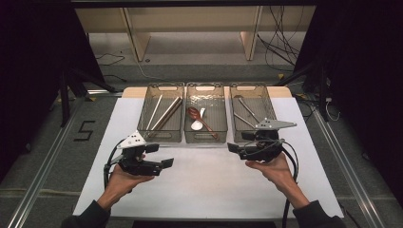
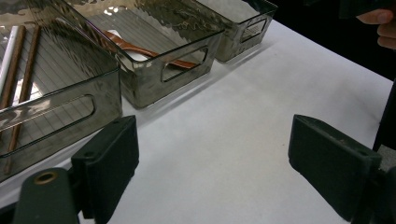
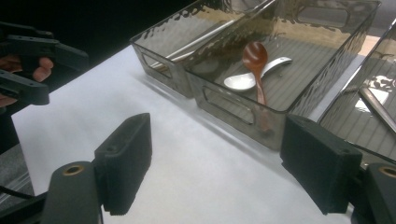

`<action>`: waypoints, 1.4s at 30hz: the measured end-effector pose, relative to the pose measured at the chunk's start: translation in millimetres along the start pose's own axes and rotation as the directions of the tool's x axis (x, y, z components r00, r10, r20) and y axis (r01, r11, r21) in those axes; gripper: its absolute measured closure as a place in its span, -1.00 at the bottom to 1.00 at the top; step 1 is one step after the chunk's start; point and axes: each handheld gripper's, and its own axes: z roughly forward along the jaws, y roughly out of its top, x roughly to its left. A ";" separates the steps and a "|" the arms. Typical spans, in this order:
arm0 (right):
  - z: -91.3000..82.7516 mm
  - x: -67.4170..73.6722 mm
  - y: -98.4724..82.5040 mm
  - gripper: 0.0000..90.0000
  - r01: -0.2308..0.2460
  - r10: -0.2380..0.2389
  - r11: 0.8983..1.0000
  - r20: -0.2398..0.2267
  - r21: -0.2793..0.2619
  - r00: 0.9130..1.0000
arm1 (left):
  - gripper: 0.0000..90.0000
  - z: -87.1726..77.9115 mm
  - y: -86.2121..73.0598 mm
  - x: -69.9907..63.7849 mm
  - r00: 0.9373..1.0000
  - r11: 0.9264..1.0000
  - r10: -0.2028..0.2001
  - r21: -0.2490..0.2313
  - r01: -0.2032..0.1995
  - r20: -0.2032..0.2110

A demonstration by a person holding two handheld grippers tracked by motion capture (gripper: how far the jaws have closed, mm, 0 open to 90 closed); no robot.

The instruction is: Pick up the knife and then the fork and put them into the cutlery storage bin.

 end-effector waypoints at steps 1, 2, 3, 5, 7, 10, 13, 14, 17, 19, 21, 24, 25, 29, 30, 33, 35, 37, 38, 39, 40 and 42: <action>-0.9 0.8 -0.7 -0.42 0.000 0.000 1.000 0.001 -0.003 1.000 | -0.65 -0.1 0.0 0.1 1.000 1.000 0.001 0.000 -0.001 0.000; -2.1 1.4 -1.5 -0.42 0.004 -0.003 1.000 0.001 -0.009 1.000 | -0.65 -0.2 0.0 0.0 1.000 1.000 0.002 -0.001 -0.002 0.001; -3.5 2.0 -2.4 -0.42 0.004 -0.004 1.000 0.000 -0.011 1.000 | -0.65 -0.4 0.0 0.0 1.000 1.000 0.001 -0.002 -0.001 0.003; -6.2 2.7 -4.5 -0.42 0.006 -0.006 1.000 0.007 -0.017 1.000 | -0.65 -0.5 0.0 0.1 1.000 1.000 0.001 -0.002 -0.001 0.005; -8.9 3.4 -7.3 -0.42 0.004 -0.004 1.000 0.010 -0.025 1.000 | -0.65 -0.6 0.0 0.2 1.000 1.000 0.001 -0.001 -0.001 0.008; -12.6 4.5 -12.3 -0.43 0.005 -0.004 0.999 0.014 -0.037 1.000 | -0.65 -0.7 0.0 0.6 1.000 1.000 -0.002 -0.006 0.002 0.012; -14.8 6.3 -16.9 -0.45 0.002 -0.001 0.999 0.012 -0.048 1.000 | -0.65 -1.1 -0.3 0.6 1.000 1.000 -0.004 -0.009 0.004 0.013; -15.6 7.2 -18.5 -0.46 0.005 -0.004 0.999 0.013 -0.047 1.000 | -0.65 -1.2 -0.2 0.5 1.000 1.000 -0.003 -0.009 0.003 0.013; -17.7 9.8 -23.9 -0.48 0.013 -0.012 0.999 0.017 -0.050 1.000 | -0.65 -1.4 -0.2 0.1 1.000 1.000 -0.003 -0.011 0.003 0.018; -19.0 10.9 -27.6 -0.48 0.011 -0.010 0.998 0.019 -0.056 1.000 | -0.65 -1.4 -0.4 0.2 1.000 1.000 0.000 -0.008 0.000 0.020; -20.1 11.6 -31.5 -0.49 0.013 -0.012 0.998 0.019 -0.061 1.000 | -0.65 -1.2 -0.6 0.1 1.000 1.000 0.000 -0.010 0.000 0.022; -23.0 12.5 -37.5 -0.49 0.000 0.002 0.998 0.025 -0.062 1.000 | -0.65 -1.6 -0.7 -0.8 1.000 1.000 0.003 -0.013 -0.003 0.028; -24.0 12.3 -39.8 -0.49 -0.002 0.004 0.998 0.028 -0.065 1.000 | -0.65 -2.0 -0.6 -0.9 1.000 1.000 0.006 -0.015 -0.006 0.030; -30.3 11.4 -47.1 -0.50 -0.013 0.015 0.998 0.038 -0.068 0.999 | -0.65 -2.9 -1.0 -1.0 0.999 1.000 -0.003 -0.024 0.004 0.035; -32.3 11.2 -48.4 -0.50 -0.018 0.021 0.997 0.043 -0.073 0.999 | -0.65 -2.8 -1.2 -1.0 0.999 1.000 -0.003 -0.024 0.004 0.035; -35.8 11.0 -51.4 -0.51 -0.022 0.026 0.997 0.051 -0.073 0.998 | -0.65 -2.4 -2.1 -1.4 0.999 1.000 -0.002 -0.017 0.002 0.033; -37.7 10.8 -54.3 -0.51 -0.025 0.029 0.997 0.054 -0.073 0.998 | -0.65 -2.6 -2.2 -2.1 0.999 1.000 0.000 -0.017 0.001 0.033; -39.9 11.0 -57.0 -0.51 -0.024 0.029 0.997 0.059 -0.069 0.998 | -0.65 -2.9 -2.3 -2.3 0.999 1.000 -0.004 -0.021 0.005 0.038; -41.1 10.8 -58.0 -0.51 -0.025 0.029 0.997 0.060 -0.069 0.998 | -0.65 -2.8 -2.4 -2.0 0.999 1.000 -0.004 -0.021 0.005 0.037; -41.9 10.5 -58.4 -0.51 -0.025 0.029 0.997 0.063 -0.070 0.998 | -0.65 -2.7 -2.4 -1.9 0.999 1.000 -0.006 -0.019 0.007 0.038; -42.2 9.9 -58.4 -0.52 -0.026 0.031 0.997 0.063 -0.075 0.998 | -0.64 -2.3 -2.6 -1.6 0.999 1.000 -0.004 -0.019 0.005 0.037; -42.3 9.2 -58.4 -0.52 -0.031 0.036 0.996 0.063 -0.078 0.997 | -0.65 -1.1 -3.2 -0.8 0.999 1.000 -0.007 -0.015 0.008 0.034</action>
